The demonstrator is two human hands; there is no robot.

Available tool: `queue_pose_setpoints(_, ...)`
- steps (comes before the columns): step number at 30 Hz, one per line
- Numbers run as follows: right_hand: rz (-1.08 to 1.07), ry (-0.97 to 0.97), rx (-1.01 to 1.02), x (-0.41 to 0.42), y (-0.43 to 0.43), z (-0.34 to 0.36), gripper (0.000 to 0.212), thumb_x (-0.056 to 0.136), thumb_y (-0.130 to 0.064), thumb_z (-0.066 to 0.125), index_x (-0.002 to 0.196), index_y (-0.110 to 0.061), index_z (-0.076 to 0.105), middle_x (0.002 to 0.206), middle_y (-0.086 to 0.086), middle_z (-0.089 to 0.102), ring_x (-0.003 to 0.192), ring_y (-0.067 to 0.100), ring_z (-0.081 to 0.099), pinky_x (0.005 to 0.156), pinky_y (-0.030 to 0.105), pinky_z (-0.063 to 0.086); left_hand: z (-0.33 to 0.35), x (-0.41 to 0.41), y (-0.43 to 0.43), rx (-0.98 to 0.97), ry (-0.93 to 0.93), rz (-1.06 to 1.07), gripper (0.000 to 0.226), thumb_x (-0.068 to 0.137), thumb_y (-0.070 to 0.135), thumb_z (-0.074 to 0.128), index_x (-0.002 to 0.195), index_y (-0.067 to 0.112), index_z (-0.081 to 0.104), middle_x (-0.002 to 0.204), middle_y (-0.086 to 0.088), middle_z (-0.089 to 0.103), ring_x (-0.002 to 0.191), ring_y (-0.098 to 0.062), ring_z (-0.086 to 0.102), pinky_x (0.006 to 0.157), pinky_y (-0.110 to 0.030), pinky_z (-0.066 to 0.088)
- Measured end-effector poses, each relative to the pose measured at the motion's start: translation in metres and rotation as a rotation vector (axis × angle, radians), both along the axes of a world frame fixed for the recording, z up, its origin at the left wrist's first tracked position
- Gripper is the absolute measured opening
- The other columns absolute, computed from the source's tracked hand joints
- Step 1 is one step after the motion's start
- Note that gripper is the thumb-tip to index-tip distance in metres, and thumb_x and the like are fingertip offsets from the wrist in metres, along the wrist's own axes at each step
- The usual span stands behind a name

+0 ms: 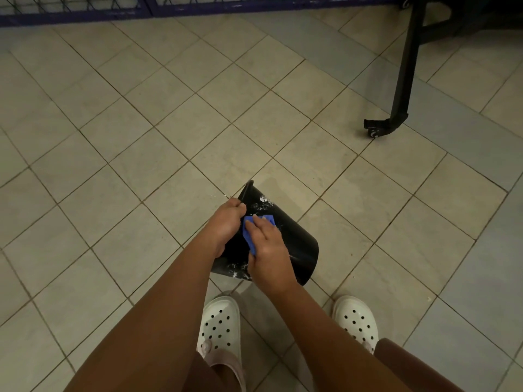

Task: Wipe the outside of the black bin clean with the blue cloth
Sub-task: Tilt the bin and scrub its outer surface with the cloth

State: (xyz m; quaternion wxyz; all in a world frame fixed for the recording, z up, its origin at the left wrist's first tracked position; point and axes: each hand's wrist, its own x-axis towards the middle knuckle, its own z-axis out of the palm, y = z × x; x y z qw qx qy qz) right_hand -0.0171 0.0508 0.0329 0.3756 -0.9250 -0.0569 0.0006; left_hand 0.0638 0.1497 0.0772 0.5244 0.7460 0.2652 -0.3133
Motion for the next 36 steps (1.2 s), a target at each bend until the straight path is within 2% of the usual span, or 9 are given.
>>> queue_pose_setpoints(8,-0.187,0.131,0.009,0.002,-0.014,-0.005,0.055,0.077,0.003,0.065,0.130,-0.003,0.050,0.132,0.015,0.053,0.126,0.029,0.046,0.109,0.041,0.033,0.001,0.001,-0.001,0.005,-0.009,-0.002,0.020,0.102,0.022,0.041,0.101,0.013,0.059,0.104,-0.022,0.065,0.095,-0.038,0.064,0.085,-0.047,0.053)
queue_pose_setpoints(10,-0.138,0.119,0.019,-0.013,-0.007,-0.004,0.060,0.076,0.003,0.067,0.132,-0.007,0.049,0.137,0.012,0.049,0.131,0.026,0.040,0.110,0.041,0.032,0.001,0.001,0.000,-0.002,-0.010,0.005,0.020,0.102,0.020,0.040,0.099,0.012,0.058,0.099,-0.021,0.064,0.086,-0.032,0.062,0.080,-0.043,0.052)
queue_pose_setpoints(13,-0.007,0.051,0.052,-0.013,0.005,0.004,0.060,0.078,0.003,0.065,0.134,-0.008,0.047,0.141,0.012,0.044,0.135,0.025,0.034,0.112,0.042,0.026,0.001,0.000,0.002,-0.005,-0.006,-0.015,0.020,0.101,0.020,0.041,0.099,0.012,0.059,0.101,-0.021,0.064,0.091,-0.031,0.060,0.091,-0.051,0.050)
queue_pose_setpoints(17,-0.012,0.058,0.053,0.013,0.000,0.004,0.053,0.080,0.004,0.062,0.131,-0.002,0.049,0.136,0.017,0.049,0.130,0.029,0.041,0.111,0.044,0.031,0.002,-0.003,-0.001,-0.011,-0.019,-0.019,0.023,0.103,0.018,0.041,0.085,0.018,0.055,0.090,-0.012,0.060,0.087,-0.026,0.057,0.078,-0.038,0.046)
queue_pose_setpoints(21,-0.197,0.176,0.030,0.011,-0.016,-0.004,0.054,0.083,0.004,0.056,0.135,-0.003,0.044,0.138,0.015,0.047,0.132,0.027,0.039,0.113,0.030,0.018,0.004,-0.003,-0.005,-0.013,-0.024,-0.024,0.020,0.103,0.020,0.041,0.092,0.016,0.058,0.095,-0.016,0.063,0.085,-0.029,0.061,0.075,-0.039,0.050)
queue_pose_setpoints(27,-0.103,0.126,0.016,-0.015,0.009,0.006,0.067,0.082,0.003,0.058,0.142,-0.010,0.033,0.151,0.009,0.029,0.142,0.022,0.018,0.117,0.041,0.014,0.005,0.000,-0.002,0.020,-0.020,-0.002,0.020,0.101,0.025,0.041,0.100,0.017,0.060,0.109,-0.020,0.064,0.100,-0.034,0.061,0.096,-0.053,0.049)
queue_pose_setpoints(31,-0.010,0.078,0.000,-0.001,0.003,-0.001,0.066,0.076,0.006,0.064,0.137,-0.006,0.041,0.144,0.014,0.040,0.137,0.028,0.031,0.112,0.048,0.024,0.004,-0.001,-0.004,0.011,-0.020,0.035,0.020,0.103,0.021,0.039,0.100,0.013,0.058,0.105,-0.019,0.063,0.092,-0.031,0.059,0.086,-0.043,0.049)
queue_pose_setpoints(33,-0.074,0.089,0.014,0.004,-0.004,-0.002,0.063,0.075,0.008,0.064,0.134,-0.003,0.045,0.140,0.017,0.045,0.134,0.029,0.036,0.110,0.050,0.029,0.004,-0.001,-0.005,0.003,-0.021,0.064,0.020,0.102,0.022,0.041,0.101,0.014,0.059,0.106,-0.018,0.064,0.097,-0.033,0.061,0.089,-0.046,0.050)
queue_pose_setpoints(36,-0.175,0.159,0.015,0.002,-0.006,-0.002,0.061,0.082,0.005,0.058,0.139,-0.005,0.039,0.145,0.014,0.038,0.138,0.025,0.028,0.116,0.043,0.017,0.004,0.000,-0.007,-0.002,-0.020,0.098,0.021,0.101,0.023,0.042,0.105,0.013,0.060,0.108,-0.020,0.065,0.101,-0.037,0.063,0.094,-0.053,0.051)
